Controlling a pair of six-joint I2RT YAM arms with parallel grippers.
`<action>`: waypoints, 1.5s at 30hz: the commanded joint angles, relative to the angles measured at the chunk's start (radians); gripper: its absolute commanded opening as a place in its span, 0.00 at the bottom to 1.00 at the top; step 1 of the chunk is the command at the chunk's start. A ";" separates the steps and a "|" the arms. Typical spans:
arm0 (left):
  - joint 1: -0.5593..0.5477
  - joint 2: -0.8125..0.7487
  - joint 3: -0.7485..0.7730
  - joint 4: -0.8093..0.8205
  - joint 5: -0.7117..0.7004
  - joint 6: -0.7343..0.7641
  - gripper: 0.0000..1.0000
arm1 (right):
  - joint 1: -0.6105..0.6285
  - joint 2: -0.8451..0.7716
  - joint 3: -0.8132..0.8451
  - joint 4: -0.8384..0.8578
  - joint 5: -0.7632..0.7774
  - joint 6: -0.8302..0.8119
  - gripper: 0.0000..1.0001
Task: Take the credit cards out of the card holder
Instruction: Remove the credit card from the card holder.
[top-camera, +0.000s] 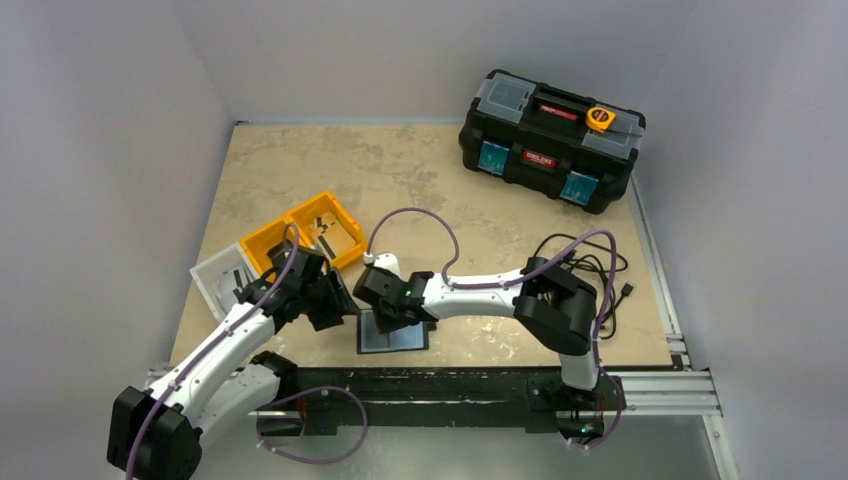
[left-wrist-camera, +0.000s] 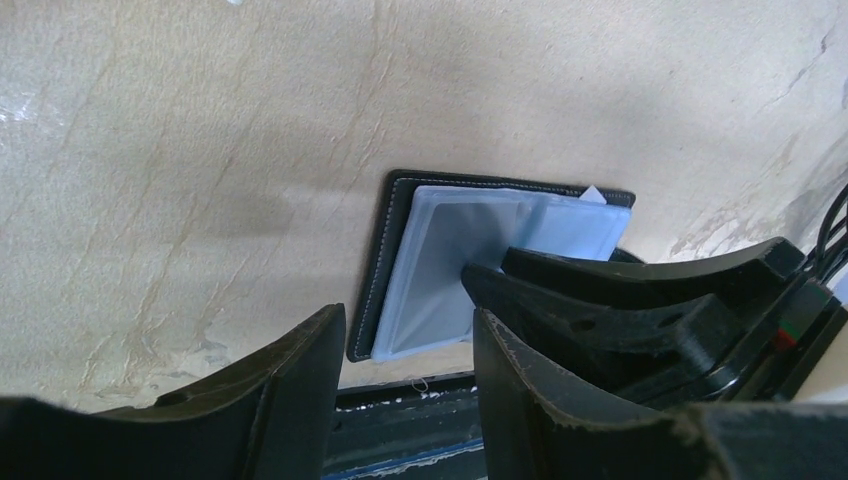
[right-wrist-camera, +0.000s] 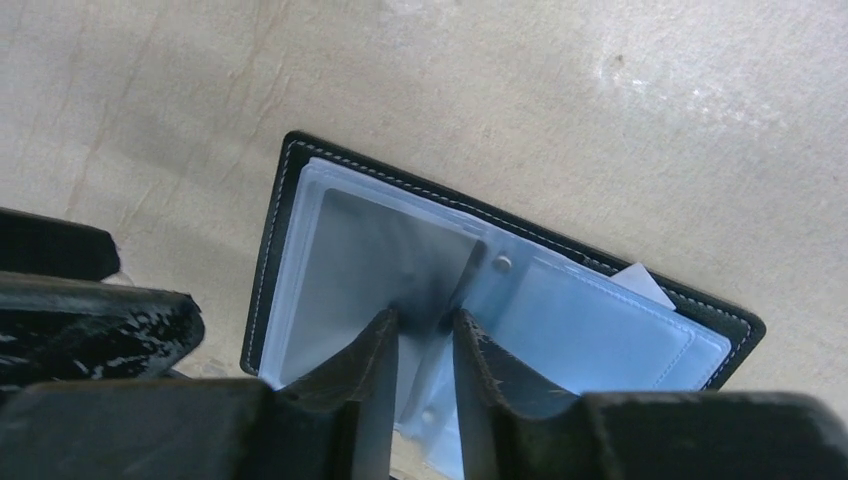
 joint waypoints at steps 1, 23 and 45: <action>0.007 0.008 -0.015 0.037 0.041 0.003 0.49 | -0.009 0.048 -0.072 0.055 -0.042 -0.014 0.19; -0.099 0.159 -0.048 0.186 0.135 0.027 0.36 | -0.054 0.040 -0.246 0.228 -0.148 0.017 0.00; -0.119 0.206 -0.058 0.199 0.098 0.035 0.36 | -0.065 0.047 -0.269 0.256 -0.168 0.019 0.00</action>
